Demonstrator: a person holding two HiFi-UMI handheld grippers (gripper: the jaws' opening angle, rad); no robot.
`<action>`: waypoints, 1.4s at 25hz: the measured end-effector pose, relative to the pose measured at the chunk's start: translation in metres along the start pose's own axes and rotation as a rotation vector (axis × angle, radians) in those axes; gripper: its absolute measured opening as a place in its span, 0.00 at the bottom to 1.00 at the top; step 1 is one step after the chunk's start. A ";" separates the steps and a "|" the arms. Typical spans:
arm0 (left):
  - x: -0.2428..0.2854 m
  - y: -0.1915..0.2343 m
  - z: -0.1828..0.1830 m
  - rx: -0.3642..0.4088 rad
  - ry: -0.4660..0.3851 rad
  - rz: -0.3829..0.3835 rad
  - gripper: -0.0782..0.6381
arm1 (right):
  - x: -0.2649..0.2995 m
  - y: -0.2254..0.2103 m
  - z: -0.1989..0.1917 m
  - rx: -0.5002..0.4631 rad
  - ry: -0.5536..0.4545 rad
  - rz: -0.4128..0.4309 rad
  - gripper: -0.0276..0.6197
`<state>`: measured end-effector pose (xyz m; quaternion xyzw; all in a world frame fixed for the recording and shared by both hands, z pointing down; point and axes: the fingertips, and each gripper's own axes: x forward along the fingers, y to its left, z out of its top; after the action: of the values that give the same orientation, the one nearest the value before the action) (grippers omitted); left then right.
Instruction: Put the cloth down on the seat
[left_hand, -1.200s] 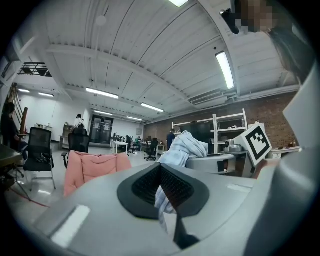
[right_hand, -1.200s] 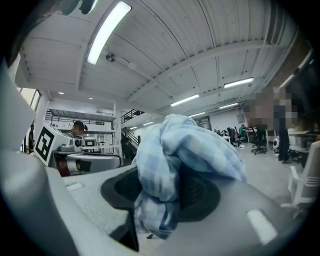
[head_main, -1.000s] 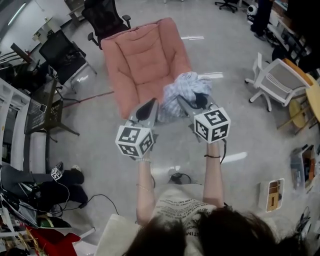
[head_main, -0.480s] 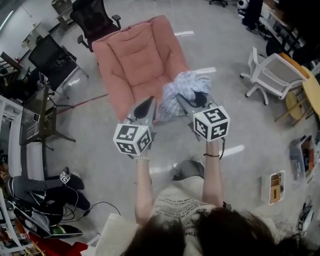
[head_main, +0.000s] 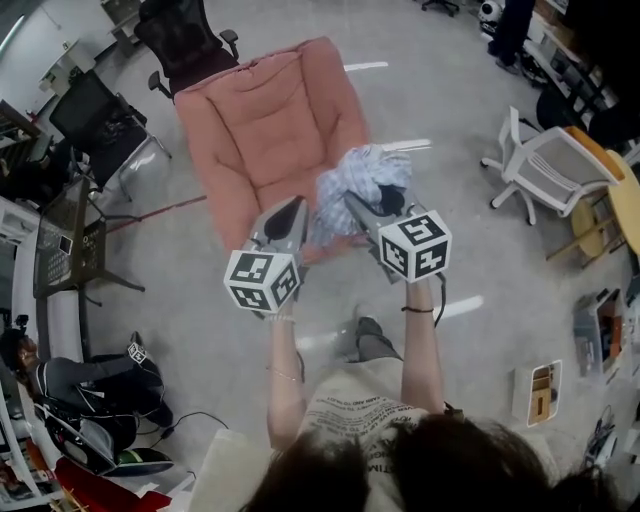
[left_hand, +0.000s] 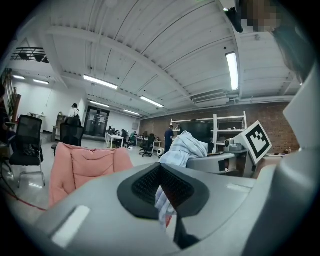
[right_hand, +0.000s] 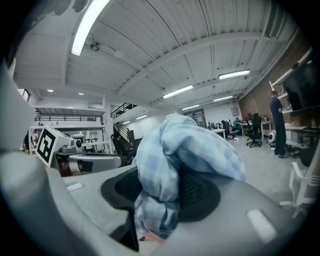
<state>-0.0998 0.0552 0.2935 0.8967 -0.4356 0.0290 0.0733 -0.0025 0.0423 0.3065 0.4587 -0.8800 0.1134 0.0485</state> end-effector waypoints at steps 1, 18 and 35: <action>0.008 0.004 0.002 -0.002 0.000 0.004 0.11 | 0.007 -0.006 0.003 -0.002 0.003 0.006 0.34; 0.110 0.037 0.002 -0.050 0.034 0.113 0.11 | 0.079 -0.097 0.017 -0.004 0.078 0.136 0.34; 0.151 0.054 -0.008 -0.067 0.076 0.130 0.11 | 0.112 -0.136 0.008 0.048 0.112 0.143 0.34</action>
<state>-0.0483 -0.0938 0.3242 0.8619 -0.4904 0.0532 0.1175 0.0447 -0.1241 0.3413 0.3887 -0.9034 0.1630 0.0784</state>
